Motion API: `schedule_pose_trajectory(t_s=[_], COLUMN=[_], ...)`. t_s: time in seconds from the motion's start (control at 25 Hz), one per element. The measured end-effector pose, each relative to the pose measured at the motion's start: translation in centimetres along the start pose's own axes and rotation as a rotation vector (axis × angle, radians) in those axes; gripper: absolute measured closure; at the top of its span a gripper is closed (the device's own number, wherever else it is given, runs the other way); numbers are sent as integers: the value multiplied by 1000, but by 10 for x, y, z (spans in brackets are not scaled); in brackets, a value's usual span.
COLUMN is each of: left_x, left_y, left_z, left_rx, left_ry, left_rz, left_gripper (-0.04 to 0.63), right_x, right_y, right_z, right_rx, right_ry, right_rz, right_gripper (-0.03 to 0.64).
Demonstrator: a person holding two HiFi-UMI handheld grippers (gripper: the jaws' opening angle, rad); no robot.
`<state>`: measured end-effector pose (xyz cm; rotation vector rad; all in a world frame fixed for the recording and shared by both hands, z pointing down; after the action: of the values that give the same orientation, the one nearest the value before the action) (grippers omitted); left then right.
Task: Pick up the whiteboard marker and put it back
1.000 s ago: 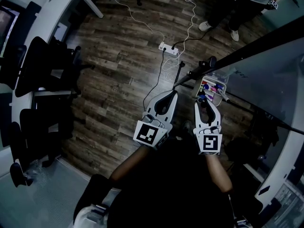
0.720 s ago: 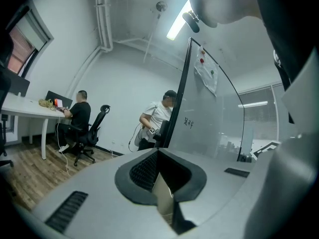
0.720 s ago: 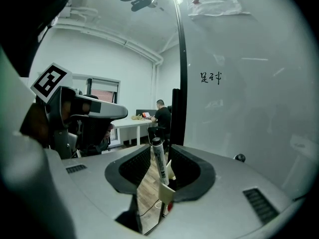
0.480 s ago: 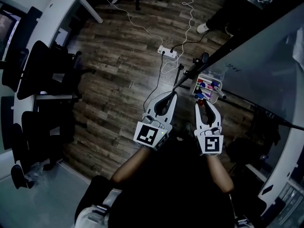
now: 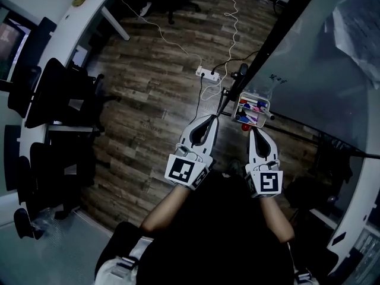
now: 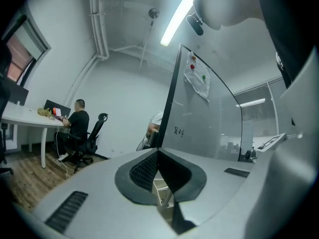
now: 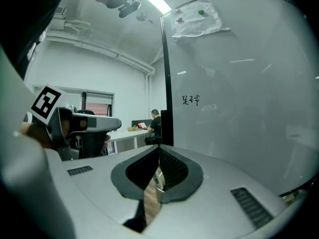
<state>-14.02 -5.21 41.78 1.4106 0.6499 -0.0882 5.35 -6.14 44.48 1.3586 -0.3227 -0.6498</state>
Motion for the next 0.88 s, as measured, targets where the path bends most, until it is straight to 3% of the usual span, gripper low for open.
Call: schedule_pose_trajectory(t_s=[0.24, 0.88], left_x=[9, 25], left_y=[-6, -4], left_z=[-4, -2], left_rx=[33, 49], left_ry=[8, 13], left_rz=[37, 62], left_gripper=[588, 588], right_x=[6, 20], right_y=[-13, -15], right_z=[-13, -23], right_rx=[54, 64], right_ry=[-9, -15], right_rz=[61, 38], right_gripper=[603, 603])
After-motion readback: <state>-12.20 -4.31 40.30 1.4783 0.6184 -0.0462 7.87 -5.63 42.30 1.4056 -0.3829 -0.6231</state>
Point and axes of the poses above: the fingertips, and each gripper's own axes: z forward along the fingers, x to its right, y out of its underside, the point moved 8 cm from there along -z, backward along the fingers, and after that the axes turned 12 degrees about -z, right-handed, at the moved point
